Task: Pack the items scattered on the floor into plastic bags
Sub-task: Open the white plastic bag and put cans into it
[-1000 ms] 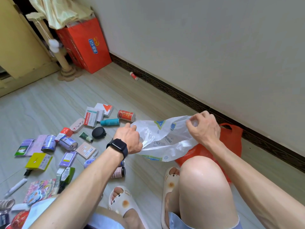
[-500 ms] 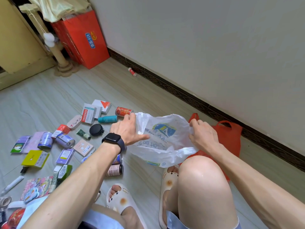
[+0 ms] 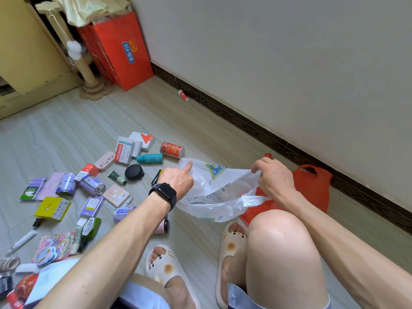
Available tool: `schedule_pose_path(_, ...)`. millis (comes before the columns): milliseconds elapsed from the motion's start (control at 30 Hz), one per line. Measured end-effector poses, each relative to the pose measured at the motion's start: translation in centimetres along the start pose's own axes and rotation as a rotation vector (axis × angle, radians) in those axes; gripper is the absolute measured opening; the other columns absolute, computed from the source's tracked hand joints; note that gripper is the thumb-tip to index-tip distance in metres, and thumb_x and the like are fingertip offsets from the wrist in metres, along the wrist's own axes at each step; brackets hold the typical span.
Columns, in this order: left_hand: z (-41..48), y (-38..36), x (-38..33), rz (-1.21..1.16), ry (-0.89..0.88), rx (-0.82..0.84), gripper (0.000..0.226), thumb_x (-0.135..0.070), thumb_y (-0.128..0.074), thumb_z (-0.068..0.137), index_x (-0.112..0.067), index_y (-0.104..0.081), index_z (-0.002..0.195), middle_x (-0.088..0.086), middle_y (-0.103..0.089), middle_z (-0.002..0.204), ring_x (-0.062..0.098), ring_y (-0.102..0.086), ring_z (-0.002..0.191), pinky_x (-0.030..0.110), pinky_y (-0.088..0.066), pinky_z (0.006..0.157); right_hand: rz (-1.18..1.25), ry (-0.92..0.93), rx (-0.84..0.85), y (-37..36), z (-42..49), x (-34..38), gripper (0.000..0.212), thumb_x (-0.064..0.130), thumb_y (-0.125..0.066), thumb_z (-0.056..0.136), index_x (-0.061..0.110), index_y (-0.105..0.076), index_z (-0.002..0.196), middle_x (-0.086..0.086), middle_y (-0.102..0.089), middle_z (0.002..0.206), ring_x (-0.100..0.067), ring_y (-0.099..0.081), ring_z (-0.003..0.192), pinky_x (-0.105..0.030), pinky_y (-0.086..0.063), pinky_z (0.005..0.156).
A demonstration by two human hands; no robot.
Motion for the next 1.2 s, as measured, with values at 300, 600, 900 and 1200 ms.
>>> schedule_pose_path(300,0.4,0.0,2.3,-0.387,0.192,-0.046,0.042,-0.013,-0.043,0.090,-0.035,-0.066,0.118,-0.001,-0.058,0.127,0.029,-0.060,0.110,0.034,-0.047,0.082,-0.185,-0.080,0.052,0.3,0.9,-0.5,0.026,0.027,-0.047,0.092,0.023,-0.065,0.110,0.000,-0.059,0.116,-0.026,-0.051,0.108,-0.036,-0.046,0.079)
schedule_pose_path(600,1.2,0.2,2.5,-0.762,0.323,-0.035,0.082,-0.047,-0.063,0.080,-0.018,-0.028,0.148,0.015,-0.063,0.120,0.036,-0.059,0.108,0.041,-0.051,0.087,-0.358,-0.080,0.123,-2.4,0.0,-2.5,0.072,0.077,-0.051,0.079,0.028,-0.053,0.131,-0.006,-0.053,0.120,-0.027,-0.046,0.109,-0.037,-0.045,0.084)
schedule_pose_path(900,0.9,0.3,0.2,-1.006,0.270,0.025,0.118,-0.024,-0.076,0.074,-0.034,0.012,0.152,0.010,-0.064,0.076,0.024,-0.063,0.058,0.029,-0.050,0.047,-0.318,0.271,-0.108,-2.0,-1.3,2.1,0.100,0.072,-0.062,0.069,0.028,-0.031,0.154,-0.013,-0.004,0.166,-0.028,0.000,0.154,-0.058,-0.011,0.118)
schedule_pose_path(1200,0.5,-3.2,3.0,-1.347,0.410,0.010,0.136,-0.011,-0.085,0.068,-0.043,0.020,0.149,0.004,-0.041,0.134,0.030,-0.064,0.095,0.039,-0.060,0.068,-0.463,0.244,0.467,-8.6,-1.1,-1.6,0.120,0.094,-0.008,0.051,0.039,-0.014,0.157,-0.002,0.020,0.164,-0.030,0.028,0.147,-0.065,0.016,0.113)
Point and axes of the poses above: each hand's wrist, its own z-axis towards the middle knuckle, its own y-axis out of the back of the hand, x = y × z, the point moved 8 cm from there along z, towards the middle knuckle
